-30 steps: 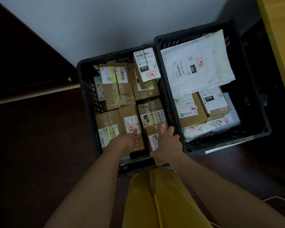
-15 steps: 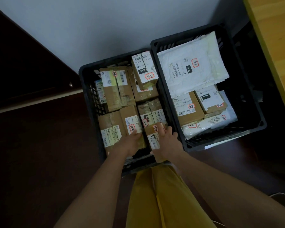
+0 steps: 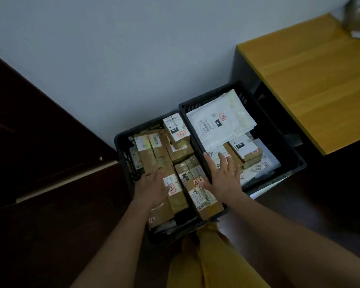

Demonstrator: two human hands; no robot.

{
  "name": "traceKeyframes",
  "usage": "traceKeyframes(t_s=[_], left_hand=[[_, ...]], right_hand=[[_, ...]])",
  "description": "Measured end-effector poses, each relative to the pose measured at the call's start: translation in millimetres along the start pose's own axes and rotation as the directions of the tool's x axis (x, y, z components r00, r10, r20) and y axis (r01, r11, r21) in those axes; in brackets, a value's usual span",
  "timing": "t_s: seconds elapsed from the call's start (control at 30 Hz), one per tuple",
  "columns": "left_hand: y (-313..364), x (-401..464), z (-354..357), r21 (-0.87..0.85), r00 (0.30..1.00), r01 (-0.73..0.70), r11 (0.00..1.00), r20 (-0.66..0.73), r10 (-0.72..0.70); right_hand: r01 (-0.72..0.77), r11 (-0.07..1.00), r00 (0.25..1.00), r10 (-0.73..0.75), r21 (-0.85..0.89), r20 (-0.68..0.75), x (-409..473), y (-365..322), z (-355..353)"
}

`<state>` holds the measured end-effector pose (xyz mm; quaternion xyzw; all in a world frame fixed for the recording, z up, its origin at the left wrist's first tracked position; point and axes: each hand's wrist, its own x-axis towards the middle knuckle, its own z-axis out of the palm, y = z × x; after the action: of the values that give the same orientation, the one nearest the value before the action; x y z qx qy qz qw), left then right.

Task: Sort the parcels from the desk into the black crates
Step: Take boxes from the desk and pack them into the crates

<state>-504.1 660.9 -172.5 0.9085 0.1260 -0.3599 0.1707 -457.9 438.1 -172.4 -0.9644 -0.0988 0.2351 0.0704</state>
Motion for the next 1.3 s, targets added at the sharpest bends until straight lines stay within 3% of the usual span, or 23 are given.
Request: traceKeyframes(t_s=[0.3, 0.57, 0.77, 0.97, 1.13, 1.3], left_hand=[[81, -19, -49, 0.13, 0.974, -0.159, 0.979, -0.139, 0.176], [205, -23, -72, 0.3, 0.915, -0.292, 0.908, -0.188, 0.356], [341, -14, -61, 0.389, 0.875, -0.342, 0.856, -0.2, 0.44], [513, -16, -30, 0.497, 0.82, -0.409, 0.765, -0.169, 0.547], [632, -23, -22, 0.565, 0.728, -0.464, 0.682, -0.194, 0.657], [712, -18, -28, 0.599, 0.655, -0.506, 0.621, -0.201, 0.728]], right_hand=[[-0.071, 0.997, 0.976, 0.075, 0.023, -0.206, -26, 36, -66], [-0.146, 0.987, 0.935, 0.162, 0.072, -0.317, -41, 119, -125], [-0.192, 0.977, 0.905, 0.214, 0.094, -0.369, -58, 236, -164], [-0.319, 0.94, 0.827, 0.339, 0.123, -0.449, -88, 391, -210], [-0.396, 0.897, 0.745, 0.439, 0.196, -0.502, -115, 497, -244], [-0.424, 0.863, 0.7, 0.505, 0.276, -0.505, -110, 559, -269]])
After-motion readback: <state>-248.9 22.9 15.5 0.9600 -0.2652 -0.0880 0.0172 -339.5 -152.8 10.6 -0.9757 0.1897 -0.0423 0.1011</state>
